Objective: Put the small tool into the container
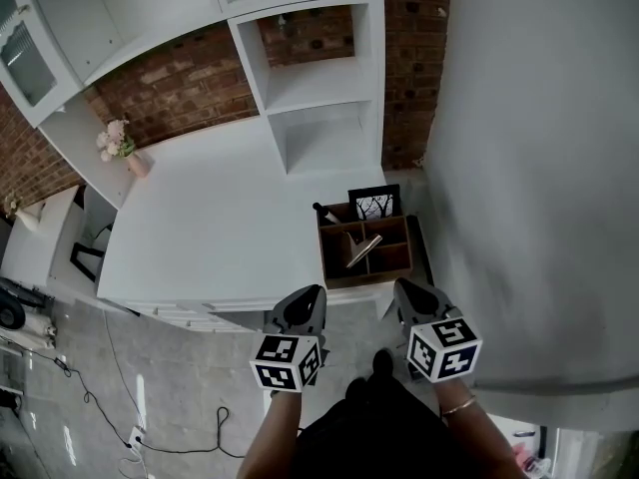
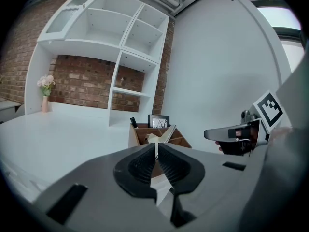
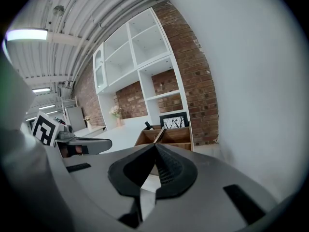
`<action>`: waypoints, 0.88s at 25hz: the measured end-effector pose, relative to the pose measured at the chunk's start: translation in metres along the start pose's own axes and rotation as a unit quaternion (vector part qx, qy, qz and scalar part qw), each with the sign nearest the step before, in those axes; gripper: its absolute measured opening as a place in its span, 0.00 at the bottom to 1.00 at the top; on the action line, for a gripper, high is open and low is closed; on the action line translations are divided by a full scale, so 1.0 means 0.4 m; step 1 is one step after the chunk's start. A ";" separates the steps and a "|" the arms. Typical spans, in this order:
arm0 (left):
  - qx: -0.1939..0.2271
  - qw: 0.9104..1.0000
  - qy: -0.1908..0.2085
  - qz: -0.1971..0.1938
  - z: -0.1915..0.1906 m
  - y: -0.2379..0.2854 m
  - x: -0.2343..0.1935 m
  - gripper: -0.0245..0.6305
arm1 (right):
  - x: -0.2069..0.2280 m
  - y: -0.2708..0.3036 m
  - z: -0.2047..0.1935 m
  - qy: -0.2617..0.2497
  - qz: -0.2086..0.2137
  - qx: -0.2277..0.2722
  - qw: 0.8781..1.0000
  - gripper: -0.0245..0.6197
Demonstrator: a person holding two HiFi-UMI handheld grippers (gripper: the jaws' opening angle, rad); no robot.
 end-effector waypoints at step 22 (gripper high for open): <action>0.017 1.000 0.007 0.000 -0.024 -0.080 0.047 0.05 | -0.046 -0.094 -0.038 -0.026 -0.002 0.034 0.999 0.05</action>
Point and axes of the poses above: the fingertips, and each gripper's own axes: y forward along the fingers, x to its right, z out of its top, the point moved 6 cm from there along -y, backward along the fingers, and after that the axes turned 12 degrees about -x, right-handed, at the moved point
